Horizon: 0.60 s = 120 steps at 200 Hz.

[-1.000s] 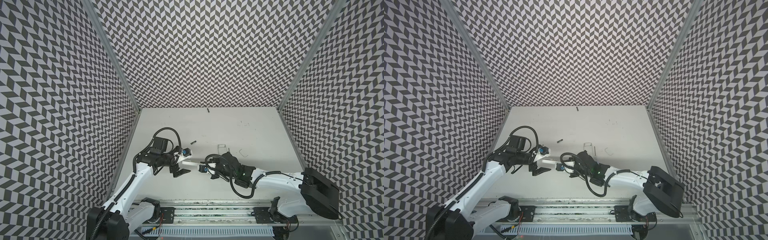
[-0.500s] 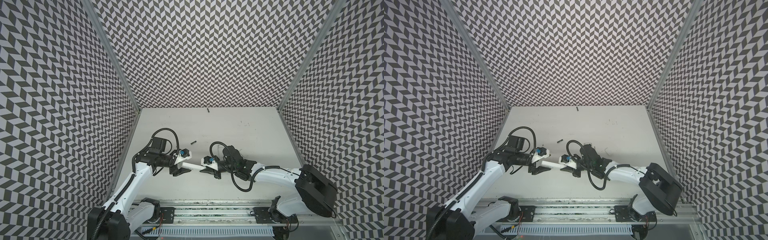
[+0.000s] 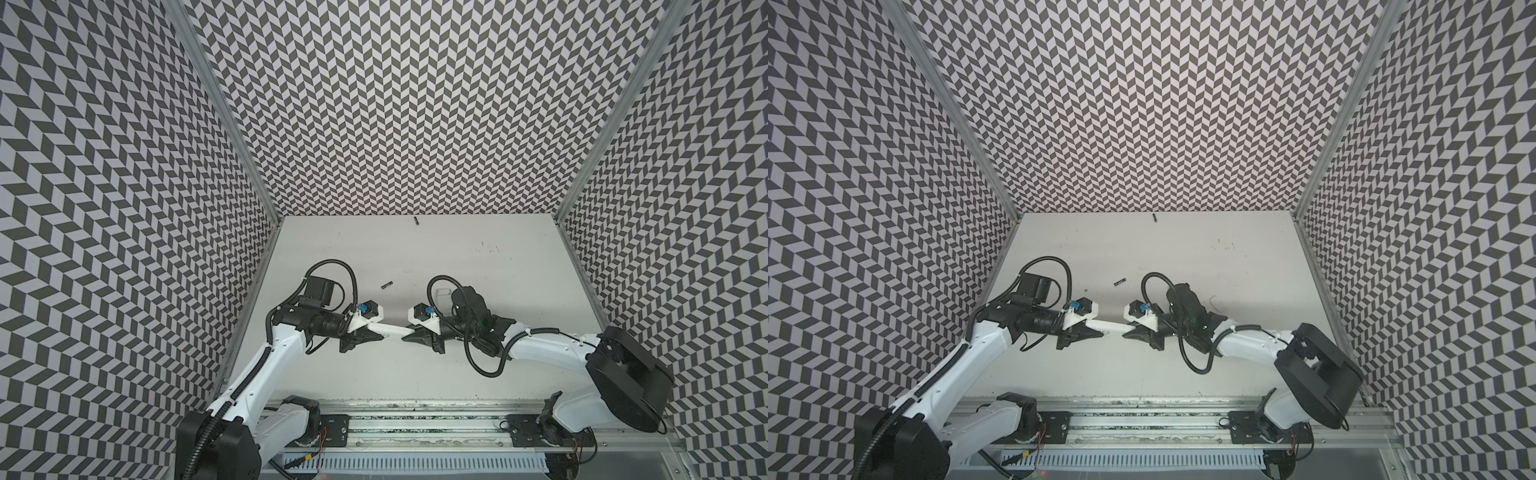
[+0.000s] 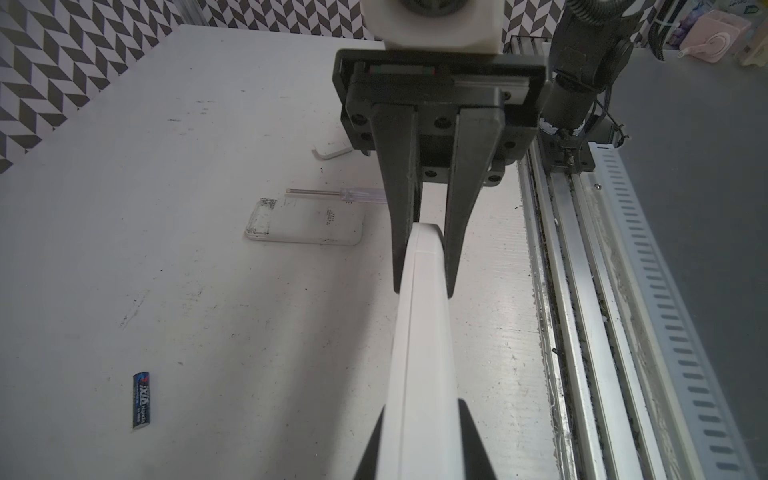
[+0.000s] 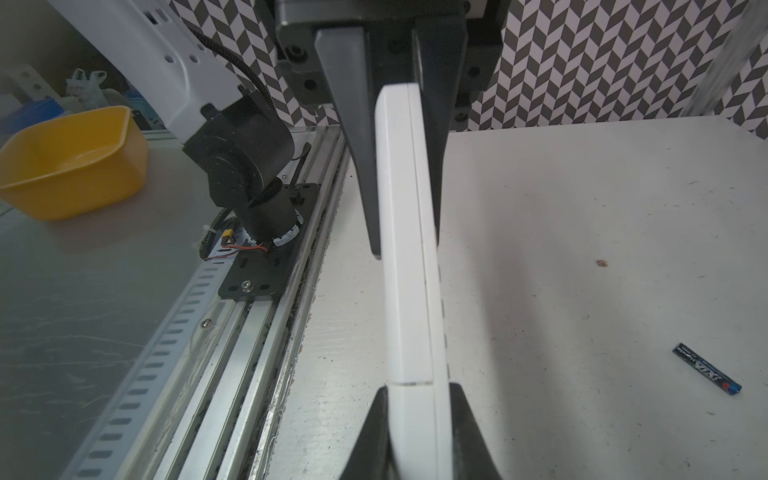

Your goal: Unload the batteries from the remote control

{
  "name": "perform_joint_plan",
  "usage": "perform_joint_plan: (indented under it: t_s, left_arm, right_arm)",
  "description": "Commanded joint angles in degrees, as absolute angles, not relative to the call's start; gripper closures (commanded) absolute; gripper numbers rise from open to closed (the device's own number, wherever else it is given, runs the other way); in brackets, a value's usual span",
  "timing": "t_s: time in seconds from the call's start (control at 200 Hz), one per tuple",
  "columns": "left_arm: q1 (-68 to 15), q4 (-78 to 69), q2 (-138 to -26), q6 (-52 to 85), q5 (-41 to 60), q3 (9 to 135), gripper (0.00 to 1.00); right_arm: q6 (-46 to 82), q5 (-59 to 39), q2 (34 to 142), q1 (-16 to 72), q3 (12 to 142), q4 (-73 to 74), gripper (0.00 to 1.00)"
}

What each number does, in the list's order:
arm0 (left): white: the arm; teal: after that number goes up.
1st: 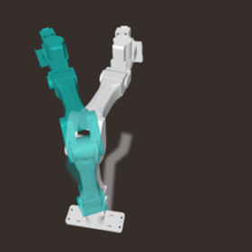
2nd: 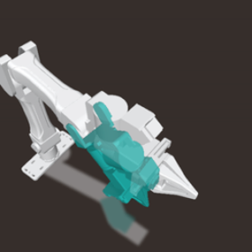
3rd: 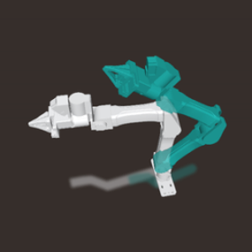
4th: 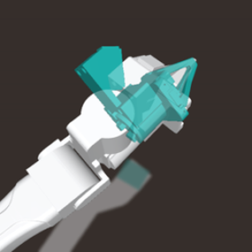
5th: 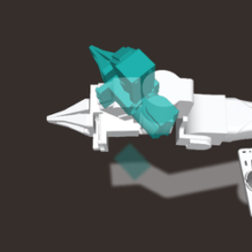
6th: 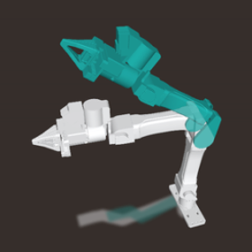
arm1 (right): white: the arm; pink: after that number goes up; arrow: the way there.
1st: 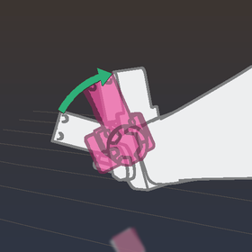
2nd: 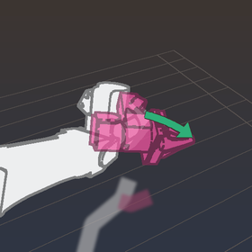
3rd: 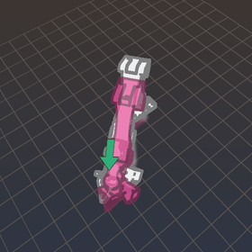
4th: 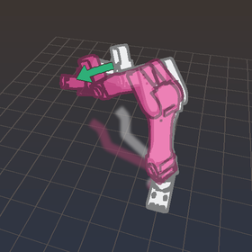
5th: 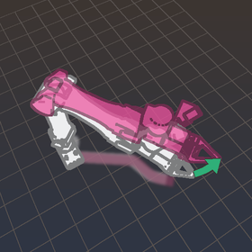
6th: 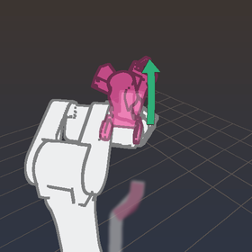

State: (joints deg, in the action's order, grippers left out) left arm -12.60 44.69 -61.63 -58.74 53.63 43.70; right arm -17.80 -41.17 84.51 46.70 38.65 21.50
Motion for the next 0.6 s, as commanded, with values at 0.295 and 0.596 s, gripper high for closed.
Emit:
perform_joint_plan:
  t_s: [0.295, 0.596]
  left_arm:
    - [-10.7, 30.6, -61.4, -41.3, 52.1, 41.5, 1.00]
    - [-11.0, 20.0, -62.9, -24.0, 53.5, 38.1, 1.00]
  right_arm:
    - [1.8, -32.9, 81.7, 46.0, 33.5, 40.7, 0.48]
    - [17.8, -24.5, 79.8, 43.9, 28.5, 44.6, 0.31]
